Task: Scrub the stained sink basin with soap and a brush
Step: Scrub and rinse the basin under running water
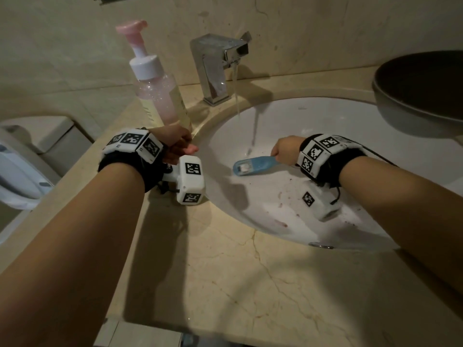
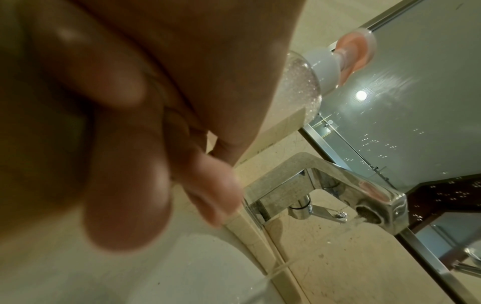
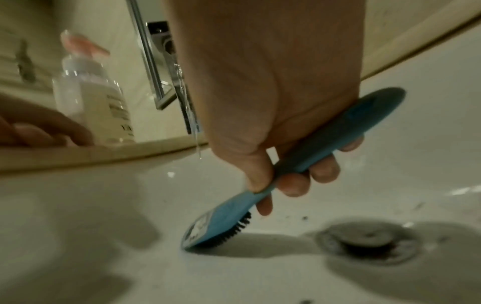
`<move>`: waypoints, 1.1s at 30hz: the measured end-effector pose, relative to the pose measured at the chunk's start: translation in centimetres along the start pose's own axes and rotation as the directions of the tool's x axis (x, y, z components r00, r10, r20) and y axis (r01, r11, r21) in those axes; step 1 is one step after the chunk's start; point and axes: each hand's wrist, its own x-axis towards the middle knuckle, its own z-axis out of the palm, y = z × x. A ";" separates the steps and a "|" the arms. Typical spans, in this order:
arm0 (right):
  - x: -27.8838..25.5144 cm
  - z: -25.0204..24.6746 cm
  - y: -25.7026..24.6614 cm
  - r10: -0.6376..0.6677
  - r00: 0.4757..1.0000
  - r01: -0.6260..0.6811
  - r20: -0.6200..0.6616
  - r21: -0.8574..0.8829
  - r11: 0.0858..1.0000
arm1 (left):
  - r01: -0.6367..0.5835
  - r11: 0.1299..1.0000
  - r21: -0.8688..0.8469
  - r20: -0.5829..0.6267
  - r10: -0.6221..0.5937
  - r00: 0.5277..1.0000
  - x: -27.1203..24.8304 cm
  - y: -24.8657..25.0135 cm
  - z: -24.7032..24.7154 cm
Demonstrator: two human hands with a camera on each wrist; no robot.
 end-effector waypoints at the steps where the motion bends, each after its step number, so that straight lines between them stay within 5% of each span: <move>1: 0.2 -0.1 0.9 0.026 1.000 -0.026 -0.010 -0.044 0.999 | 0.000 1.000 -0.001 0.001 0.000 1.000 0.0 0.0 0.0; 3: -0.1 -0.6 2.2 -0.003 1.000 0.003 -0.009 -0.042 0.999 | 0.000 1.000 -0.010 -0.001 0.000 1.000 0.0 0.0 0.0; 5: -0.4 -0.9 3.0 -0.128 0.983 0.113 0.129 0.122 0.986 | -0.002 1.000 0.001 0.006 0.002 1.000 0.0 0.0 0.0; 9: -1.6 -1.1 1.8 -0.263 0.847 0.157 0.461 0.255 0.954 | -0.004 1.000 0.002 0.009 0.004 1.000 0.2 -0.1 -0.1; 11: -1.5 -0.9 1.3 -0.234 0.879 0.184 0.415 0.158 0.970 | -0.006 1.000 0.002 0.018 0.006 1.000 0.1 -0.1 0.0; 14: -1.0 0.1 1.0 -0.150 0.974 0.137 0.172 0.089 0.987 | -0.014 1.000 -0.018 0.004 0.014 1.000 -0.1 0.0 0.0; 17: -0.5 0.3 1.3 -0.089 0.996 0.090 -0.006 0.114 0.989 | -0.013 1.000 -0.010 -0.029 0.013 0.999 -0.2 0.0 0.1; 19: -0.3 -0.2 1.5 -0.188 0.980 0.169 0.060 0.235 0.957 | -0.010 1.000 0.000 -0.016 0.010 1.000 -0.2 0.0 0.0; 22: -1.2 -0.7 0.5 -0.356 0.884 0.225 0.304 0.390 0.893 | -0.011 1.000 -0.012 -0.011 0.011 1.000 -0.1 0.0 0.0; 24: -1.6 -0.3 -0.5 -0.350 0.851 0.223 0.390 0.336 0.915 | -0.011 1.000 -0.015 -0.011 0.010 1.000 -0.1 0.0 0.0; 29: -1.2 1.2 -0.7 -0.117 0.982 0.102 0.150 0.109 0.989 | -0.008 1.000 -0.015 -0.028 0.008 1.000 -0.4 0.1 0.1; 33: -1.1 0.1 -0.4 -0.109 0.993 0.103 0.053 0.109 0.989 | -0.008 1.000 -0.010 -0.023 0.008 1.000 -0.5 0.1 0.2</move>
